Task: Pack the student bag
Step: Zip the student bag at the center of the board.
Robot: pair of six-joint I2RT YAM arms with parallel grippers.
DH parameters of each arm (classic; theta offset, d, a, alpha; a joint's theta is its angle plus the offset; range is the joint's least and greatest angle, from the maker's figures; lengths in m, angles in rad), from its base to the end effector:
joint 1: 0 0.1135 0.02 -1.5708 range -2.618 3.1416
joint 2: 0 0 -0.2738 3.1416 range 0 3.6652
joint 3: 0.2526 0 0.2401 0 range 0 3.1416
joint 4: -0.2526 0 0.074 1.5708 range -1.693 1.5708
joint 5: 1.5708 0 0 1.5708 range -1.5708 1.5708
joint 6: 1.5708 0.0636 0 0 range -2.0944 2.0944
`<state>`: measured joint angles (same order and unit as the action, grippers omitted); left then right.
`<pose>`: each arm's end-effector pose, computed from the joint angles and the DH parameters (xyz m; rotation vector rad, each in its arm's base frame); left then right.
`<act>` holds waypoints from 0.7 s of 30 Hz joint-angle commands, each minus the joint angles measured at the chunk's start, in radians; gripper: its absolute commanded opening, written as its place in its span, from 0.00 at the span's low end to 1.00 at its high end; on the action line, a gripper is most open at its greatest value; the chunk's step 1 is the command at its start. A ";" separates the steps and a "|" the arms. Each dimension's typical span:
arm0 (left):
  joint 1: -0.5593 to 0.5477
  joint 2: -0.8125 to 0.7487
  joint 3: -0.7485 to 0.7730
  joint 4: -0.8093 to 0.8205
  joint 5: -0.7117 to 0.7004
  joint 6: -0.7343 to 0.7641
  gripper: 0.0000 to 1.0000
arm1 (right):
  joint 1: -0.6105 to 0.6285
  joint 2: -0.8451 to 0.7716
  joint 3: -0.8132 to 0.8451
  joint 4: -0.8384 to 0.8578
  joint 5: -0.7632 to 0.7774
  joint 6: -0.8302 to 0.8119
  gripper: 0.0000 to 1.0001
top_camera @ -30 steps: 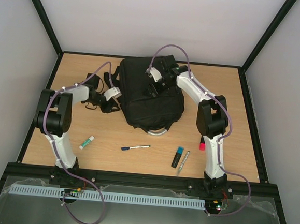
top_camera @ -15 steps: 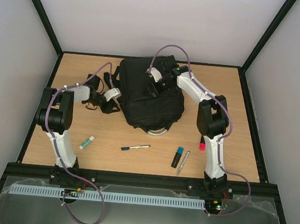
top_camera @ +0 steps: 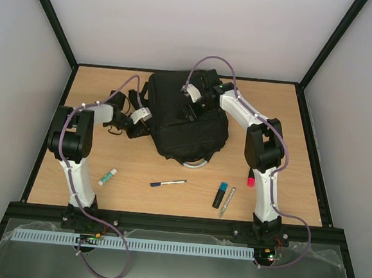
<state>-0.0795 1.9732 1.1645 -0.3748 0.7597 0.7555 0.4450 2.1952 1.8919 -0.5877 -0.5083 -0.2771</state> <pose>0.3718 -0.0736 0.1275 1.1603 2.1461 -0.7579 0.4392 0.2437 0.2227 -1.0629 2.1856 0.6982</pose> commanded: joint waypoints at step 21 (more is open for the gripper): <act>-0.008 -0.105 -0.072 -0.217 0.010 0.151 0.02 | -0.014 0.069 -0.052 -0.091 0.167 0.037 0.62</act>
<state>-0.0803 1.9213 1.1362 -0.4839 0.7334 0.8387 0.4469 2.1952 1.8912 -0.5819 -0.4969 -0.2695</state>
